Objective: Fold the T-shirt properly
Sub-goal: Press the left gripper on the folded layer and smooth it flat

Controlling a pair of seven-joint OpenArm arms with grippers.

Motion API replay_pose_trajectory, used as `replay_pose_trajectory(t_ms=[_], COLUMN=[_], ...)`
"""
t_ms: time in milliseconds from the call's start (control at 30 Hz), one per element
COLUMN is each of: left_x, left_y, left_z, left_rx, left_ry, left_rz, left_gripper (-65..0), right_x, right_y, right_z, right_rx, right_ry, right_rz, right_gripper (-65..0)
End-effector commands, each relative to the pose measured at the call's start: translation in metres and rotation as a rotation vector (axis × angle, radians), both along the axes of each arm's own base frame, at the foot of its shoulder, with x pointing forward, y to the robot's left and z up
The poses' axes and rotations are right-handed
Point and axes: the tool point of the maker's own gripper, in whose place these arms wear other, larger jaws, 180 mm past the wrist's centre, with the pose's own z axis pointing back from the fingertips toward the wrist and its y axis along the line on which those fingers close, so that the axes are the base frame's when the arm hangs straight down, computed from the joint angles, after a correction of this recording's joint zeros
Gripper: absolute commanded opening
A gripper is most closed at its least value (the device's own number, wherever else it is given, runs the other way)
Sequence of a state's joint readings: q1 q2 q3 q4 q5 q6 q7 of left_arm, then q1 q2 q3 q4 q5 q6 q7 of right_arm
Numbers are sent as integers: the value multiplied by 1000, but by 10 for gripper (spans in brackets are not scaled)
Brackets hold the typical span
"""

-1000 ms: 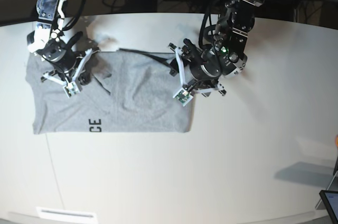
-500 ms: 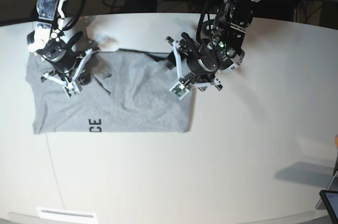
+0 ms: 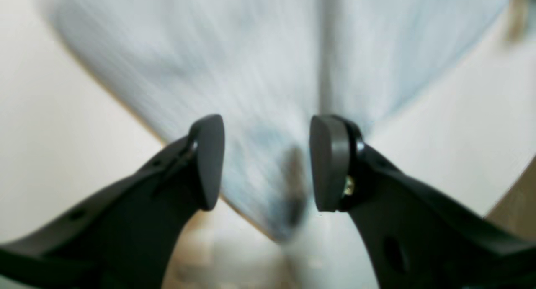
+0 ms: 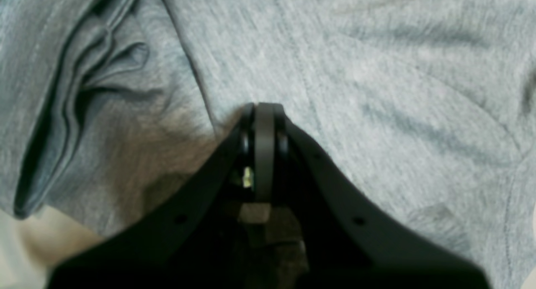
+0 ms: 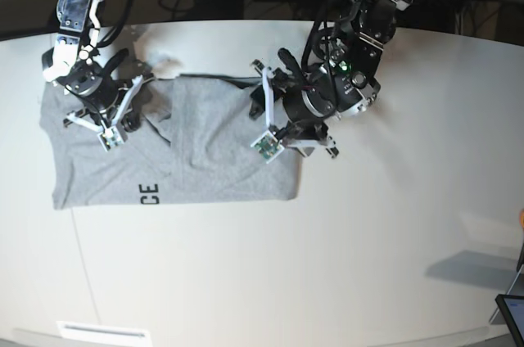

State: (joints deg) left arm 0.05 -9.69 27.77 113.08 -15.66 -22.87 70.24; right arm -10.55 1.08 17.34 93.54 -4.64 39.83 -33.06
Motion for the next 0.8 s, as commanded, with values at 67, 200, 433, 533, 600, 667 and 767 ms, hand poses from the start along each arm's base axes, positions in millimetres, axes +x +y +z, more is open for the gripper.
replay_pose_trajectory(t_ms=[67,200,433,533,600,667,767], left_x=[17,39,43,39,36,31,28], left_y=[-6,-5,-9,-5,3,10,27], left_z=[15,11,-17,-40,-55,-64,-71], left_rx=[-24,-52,-57,-46,-28,-18,18], left_ry=[-52,-29,36,92,124,136,143], left_rz=[6,66,75,86,95,99,106], left_gripper=[-334,-334,-334,-334,-334,-334,-334], right_x=[-20,-20,-20,-19,-17,-11,-6], right_y=[-13,-13,-13,-13,-13,-15,-15], right_z=[-18,-18,-17,-17,-13,0,21], right_rx=[-89,-88,-89,-89,-92,-104,-126], right_ry=[113,112,110,109,97,57,-4], right_rz=[4,3,3,2,2,2,6], right_gripper=[-647,-647,-646,-641,-640,-638,-599])
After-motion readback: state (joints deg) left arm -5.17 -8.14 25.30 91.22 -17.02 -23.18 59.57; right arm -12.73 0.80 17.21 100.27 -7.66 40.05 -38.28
